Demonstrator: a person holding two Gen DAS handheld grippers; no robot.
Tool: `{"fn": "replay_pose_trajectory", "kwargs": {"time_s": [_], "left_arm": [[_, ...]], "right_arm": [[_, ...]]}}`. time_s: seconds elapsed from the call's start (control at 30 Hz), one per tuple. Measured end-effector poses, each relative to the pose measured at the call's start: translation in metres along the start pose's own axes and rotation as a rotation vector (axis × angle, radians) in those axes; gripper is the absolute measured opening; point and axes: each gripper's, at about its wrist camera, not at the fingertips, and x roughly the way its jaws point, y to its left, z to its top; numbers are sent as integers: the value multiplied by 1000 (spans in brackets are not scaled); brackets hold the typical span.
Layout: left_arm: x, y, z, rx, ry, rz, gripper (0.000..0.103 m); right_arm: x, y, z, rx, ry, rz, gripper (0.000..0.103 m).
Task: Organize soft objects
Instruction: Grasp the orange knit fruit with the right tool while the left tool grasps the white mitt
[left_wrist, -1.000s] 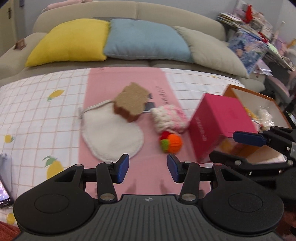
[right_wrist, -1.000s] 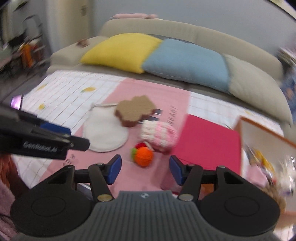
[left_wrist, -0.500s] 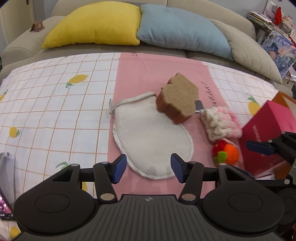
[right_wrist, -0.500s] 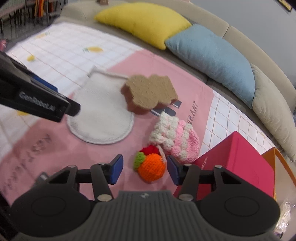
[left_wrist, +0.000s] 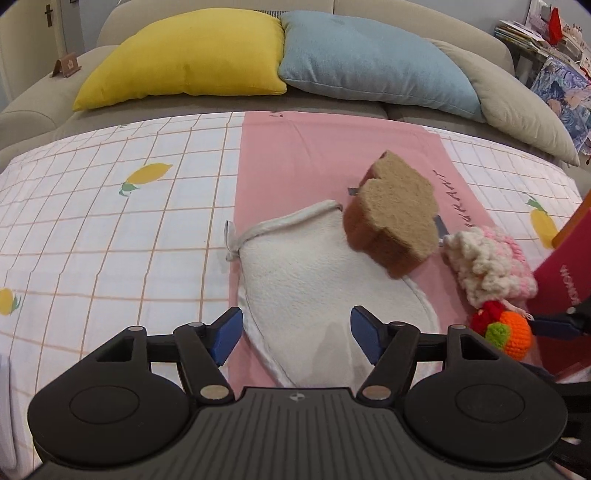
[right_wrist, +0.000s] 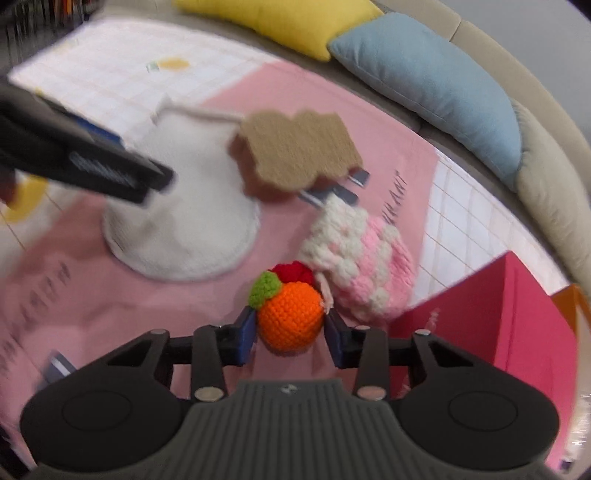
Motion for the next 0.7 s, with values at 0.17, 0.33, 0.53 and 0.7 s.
{"fn": "replay_pose_trajectory", "kwargs": {"time_s": [0.17, 0.33, 0.53, 0.7], "left_arm": [[20, 8, 7, -2, 13, 15, 79], [29, 7, 10, 2, 2, -5, 83], [25, -16, 6, 63, 22, -66, 71], [17, -30, 1, 49, 32, -52, 38]], "right_arm": [[10, -9, 7, 120, 37, 101, 39], [10, -6, 8, 118, 33, 110, 39], [10, -7, 8, 116, 34, 117, 39], [8, -8, 8, 109, 35, 119, 39]]}}
